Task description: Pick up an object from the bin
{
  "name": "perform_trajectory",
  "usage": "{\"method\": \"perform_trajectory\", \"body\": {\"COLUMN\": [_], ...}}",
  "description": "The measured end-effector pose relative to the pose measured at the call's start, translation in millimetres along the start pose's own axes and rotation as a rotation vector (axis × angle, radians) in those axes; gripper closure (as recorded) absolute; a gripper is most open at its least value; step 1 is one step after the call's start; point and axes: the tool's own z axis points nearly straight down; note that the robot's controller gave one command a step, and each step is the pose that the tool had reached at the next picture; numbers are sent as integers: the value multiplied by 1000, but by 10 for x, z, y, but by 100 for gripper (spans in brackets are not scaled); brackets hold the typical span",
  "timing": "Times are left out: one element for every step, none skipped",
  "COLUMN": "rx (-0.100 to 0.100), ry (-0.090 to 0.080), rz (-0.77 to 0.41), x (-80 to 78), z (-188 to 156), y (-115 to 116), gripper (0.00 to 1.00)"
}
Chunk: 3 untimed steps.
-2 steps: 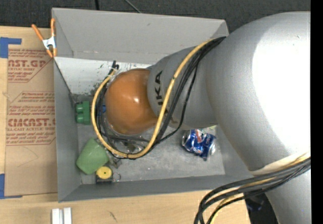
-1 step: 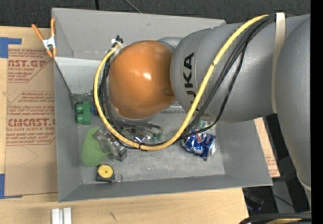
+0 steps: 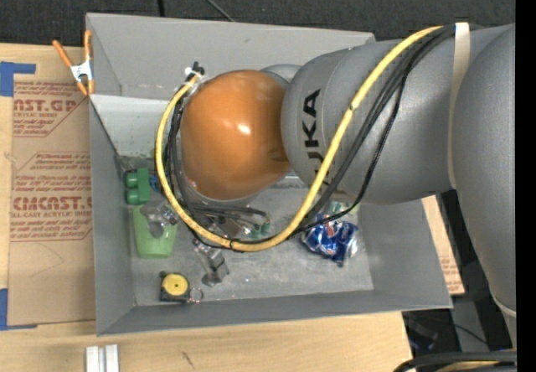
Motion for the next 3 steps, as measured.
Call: {"method": "perform_trajectory", "body": {"rx": [-1, -1, -1], "ry": [6, 2, 1], "rz": [36, 36, 36], "x": [47, 36, 34], "z": [1178, 1142, 1141], "y": [-38, -37, -37], "gripper": [0, 100, 0]}}
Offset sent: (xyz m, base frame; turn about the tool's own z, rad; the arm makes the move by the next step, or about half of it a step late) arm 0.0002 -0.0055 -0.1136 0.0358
